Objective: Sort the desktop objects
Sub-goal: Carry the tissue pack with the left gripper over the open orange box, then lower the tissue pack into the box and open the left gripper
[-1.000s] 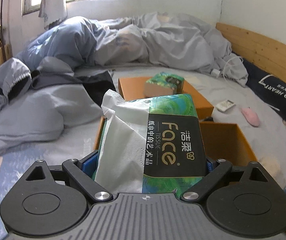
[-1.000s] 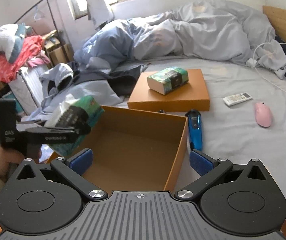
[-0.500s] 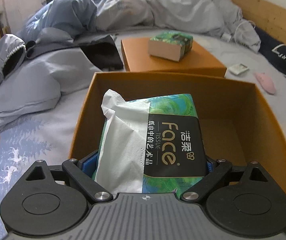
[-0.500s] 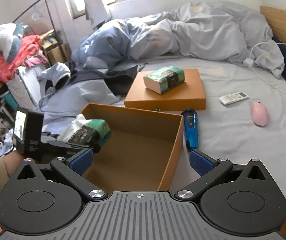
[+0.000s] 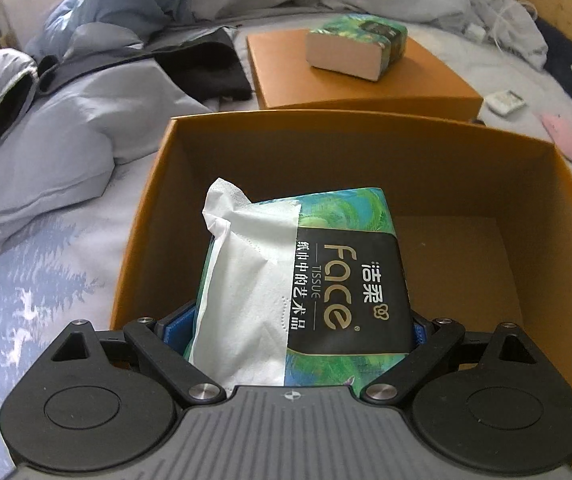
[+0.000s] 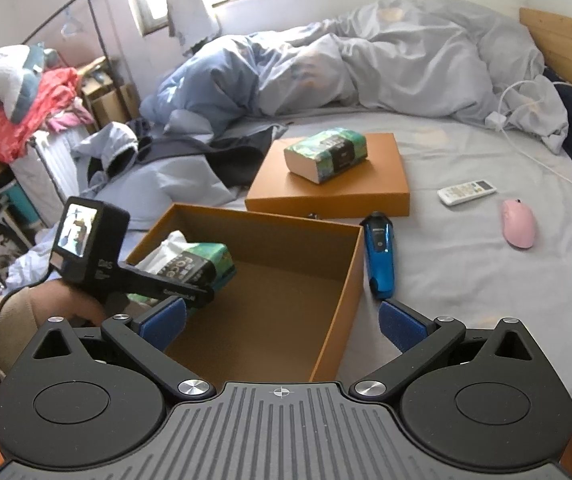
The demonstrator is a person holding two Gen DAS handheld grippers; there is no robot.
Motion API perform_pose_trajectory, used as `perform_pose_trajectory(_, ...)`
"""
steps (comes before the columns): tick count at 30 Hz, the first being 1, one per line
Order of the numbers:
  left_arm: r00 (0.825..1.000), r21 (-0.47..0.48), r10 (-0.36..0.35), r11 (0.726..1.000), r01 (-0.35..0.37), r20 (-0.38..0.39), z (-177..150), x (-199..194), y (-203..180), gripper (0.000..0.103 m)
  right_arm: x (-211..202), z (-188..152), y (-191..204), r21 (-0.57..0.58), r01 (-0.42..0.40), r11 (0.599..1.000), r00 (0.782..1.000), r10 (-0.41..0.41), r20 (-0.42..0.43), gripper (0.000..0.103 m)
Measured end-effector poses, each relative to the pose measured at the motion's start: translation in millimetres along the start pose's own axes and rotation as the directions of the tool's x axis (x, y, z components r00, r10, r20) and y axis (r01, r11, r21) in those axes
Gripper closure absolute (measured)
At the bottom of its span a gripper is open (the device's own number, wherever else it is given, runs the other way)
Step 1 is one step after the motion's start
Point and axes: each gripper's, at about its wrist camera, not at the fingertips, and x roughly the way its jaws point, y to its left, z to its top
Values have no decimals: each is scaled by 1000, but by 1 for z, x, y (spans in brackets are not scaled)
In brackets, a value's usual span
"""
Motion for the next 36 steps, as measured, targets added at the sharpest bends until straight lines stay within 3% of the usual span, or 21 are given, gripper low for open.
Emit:
perform_pose_trajectory(7, 998, 118, 64, 991, -61, -27, -6, 8, -16, 10, 2, -1, 0, 0, 6, 1000, 1000, -6, 0, 0)
perform_pose_trajectory(16, 999, 117, 50, 992, -48, -16, -10, 1, -19, 10, 1, -1, 0, -2, 5, 1000, 1000, -5, -3, 0)
perform_pose_trajectory(36, 986, 260, 155, 956, -134, -61, -1, 21, -33, 6, -1, -2, 0, -10, 14, 1000, 1000, -14, -5, 0)
